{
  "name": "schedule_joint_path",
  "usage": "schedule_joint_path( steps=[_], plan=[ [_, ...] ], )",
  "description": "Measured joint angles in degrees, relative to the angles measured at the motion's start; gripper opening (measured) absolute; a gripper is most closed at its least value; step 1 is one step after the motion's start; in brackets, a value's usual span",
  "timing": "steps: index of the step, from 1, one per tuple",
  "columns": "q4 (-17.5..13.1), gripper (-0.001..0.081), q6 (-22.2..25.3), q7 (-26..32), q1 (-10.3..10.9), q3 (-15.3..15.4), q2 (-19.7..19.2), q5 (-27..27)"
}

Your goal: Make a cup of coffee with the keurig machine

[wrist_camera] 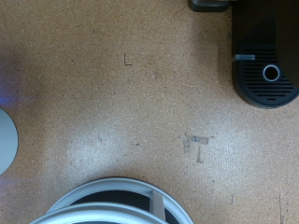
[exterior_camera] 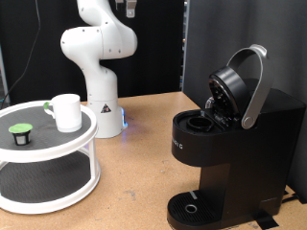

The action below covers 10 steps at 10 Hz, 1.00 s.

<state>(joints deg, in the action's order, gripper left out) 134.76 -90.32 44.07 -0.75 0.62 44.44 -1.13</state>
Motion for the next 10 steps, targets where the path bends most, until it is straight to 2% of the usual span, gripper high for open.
schedule_joint_path(
  steps=[2,3,7,8,10],
  plan=[
    [-0.1,0.0806,-0.6,0.2,0.0,-0.8,0.0,-0.1],
    [-0.3,0.0806,-0.7,1.6,-0.2,-2.5,0.1,0.0],
    [-3.1,0.0806,3.7,14.8,-0.9,-9.7,-0.1,6.3],
    [-4.1,0.0806,4.8,16.4,-1.0,-10.3,-0.7,6.9],
    [-3.7,0.0806,4.6,18.0,-1.0,-10.6,-0.6,6.8]
  ],
)
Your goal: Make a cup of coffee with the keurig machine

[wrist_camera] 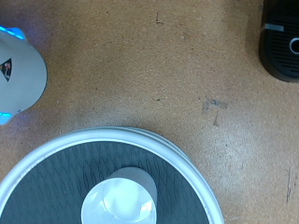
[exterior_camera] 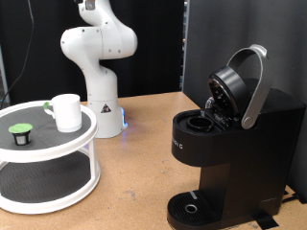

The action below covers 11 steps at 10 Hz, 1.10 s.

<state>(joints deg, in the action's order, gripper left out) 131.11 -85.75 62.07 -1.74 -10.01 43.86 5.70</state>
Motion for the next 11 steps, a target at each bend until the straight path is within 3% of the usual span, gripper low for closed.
schedule_joint_path(
  steps=[4,6,8,11],
  plan=[
    [1.5,0.0806,-3.3,17.4,-0.1,-7.2,0.4,5.7],
    [2.0,0.0806,-5.4,22.9,-0.5,-10.9,0.2,9.0],
    [2.0,0.0806,-5.8,23.9,-0.5,-11.7,0.1,9.2],
    [2.2,0.0806,-7.1,34.2,-0.2,-14.5,-0.6,10.7]
  ],
)
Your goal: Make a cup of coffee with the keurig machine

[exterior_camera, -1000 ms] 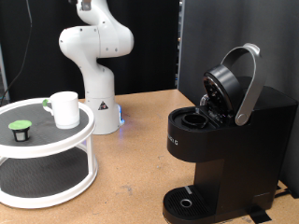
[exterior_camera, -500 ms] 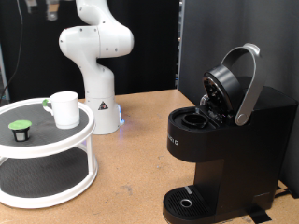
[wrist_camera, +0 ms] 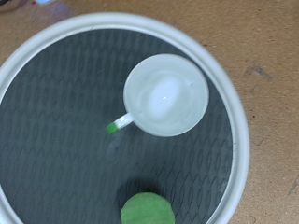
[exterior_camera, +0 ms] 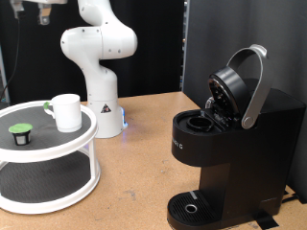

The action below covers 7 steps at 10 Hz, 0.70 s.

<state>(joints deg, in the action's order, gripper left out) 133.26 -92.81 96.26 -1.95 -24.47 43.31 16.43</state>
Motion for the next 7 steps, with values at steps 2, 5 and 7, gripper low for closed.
schedule_joint_path(
  steps=[2,5,7],
  plan=[
    [0.0,0.0806,-3.3,5.5,0.1,-2.8,-2.0,2.4],
    [0.7,0.0806,-10.0,4.9,-0.1,-4.8,-6.5,4.7],
    [1.1,0.0806,-13.6,4.1,-0.1,-5.5,-9.5,4.8]
  ],
)
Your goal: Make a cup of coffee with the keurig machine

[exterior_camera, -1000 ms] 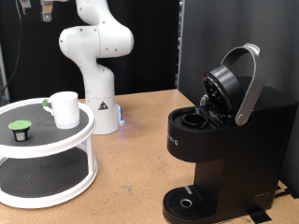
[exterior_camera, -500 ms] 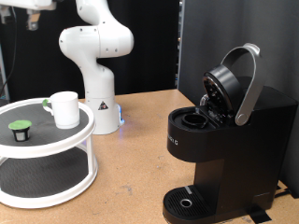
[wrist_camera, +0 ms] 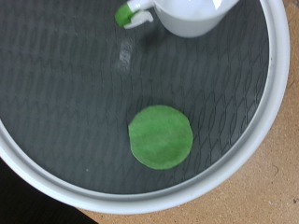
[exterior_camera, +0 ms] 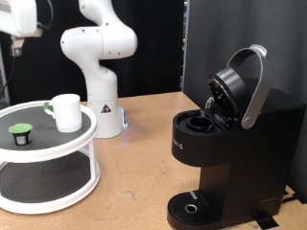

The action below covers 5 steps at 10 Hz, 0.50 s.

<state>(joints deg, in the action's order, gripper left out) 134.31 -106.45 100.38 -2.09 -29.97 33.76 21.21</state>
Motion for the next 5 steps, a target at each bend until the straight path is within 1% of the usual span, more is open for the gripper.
schedule_joint_path(
  steps=[2,5],
  plan=[
    [1.0,0.0806,-3.7,-0.3,0.0,-0.2,-2.0,-0.2],
    [3.1,0.0806,-7.4,-0.3,0.0,-0.3,-2.8,-0.3]
  ],
)
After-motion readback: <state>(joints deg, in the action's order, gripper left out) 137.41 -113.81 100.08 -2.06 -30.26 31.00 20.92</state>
